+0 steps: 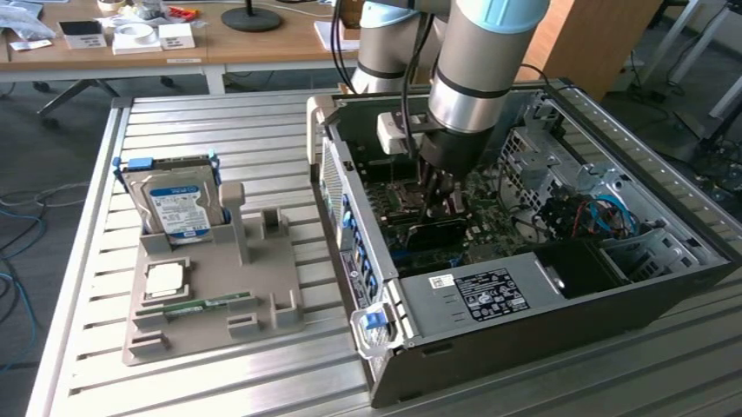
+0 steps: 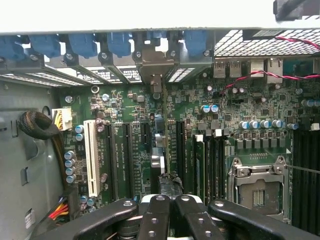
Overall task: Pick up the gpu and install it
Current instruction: 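Press down on the gpu until it lock into place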
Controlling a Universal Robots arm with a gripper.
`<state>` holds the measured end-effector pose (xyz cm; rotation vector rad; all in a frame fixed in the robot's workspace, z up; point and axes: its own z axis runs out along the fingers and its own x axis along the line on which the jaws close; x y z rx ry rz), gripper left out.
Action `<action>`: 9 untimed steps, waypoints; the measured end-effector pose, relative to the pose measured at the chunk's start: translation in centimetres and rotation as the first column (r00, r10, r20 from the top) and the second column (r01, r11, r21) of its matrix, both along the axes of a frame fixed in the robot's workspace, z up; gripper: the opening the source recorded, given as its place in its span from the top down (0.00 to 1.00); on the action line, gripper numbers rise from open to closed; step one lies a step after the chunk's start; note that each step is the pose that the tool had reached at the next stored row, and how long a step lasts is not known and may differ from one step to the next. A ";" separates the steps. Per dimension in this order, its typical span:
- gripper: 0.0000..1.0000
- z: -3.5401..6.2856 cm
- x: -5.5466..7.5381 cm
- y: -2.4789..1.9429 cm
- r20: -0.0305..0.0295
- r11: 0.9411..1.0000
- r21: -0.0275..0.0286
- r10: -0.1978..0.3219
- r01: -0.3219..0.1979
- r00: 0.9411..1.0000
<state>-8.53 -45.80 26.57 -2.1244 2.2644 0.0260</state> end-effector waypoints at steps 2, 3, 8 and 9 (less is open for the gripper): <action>0.89 -0.08 0.0 0.01 0.000 1.000 0.001 0.000 0.000 1.000; 0.89 -0.12 0.0 0.01 0.000 1.000 0.001 0.000 0.000 1.000; 0.89 -0.15 0.0 0.00 0.000 1.000 0.000 0.000 0.000 1.000; 0.89 -0.15 0.0 0.00 0.000 1.000 0.000 0.000 0.000 1.000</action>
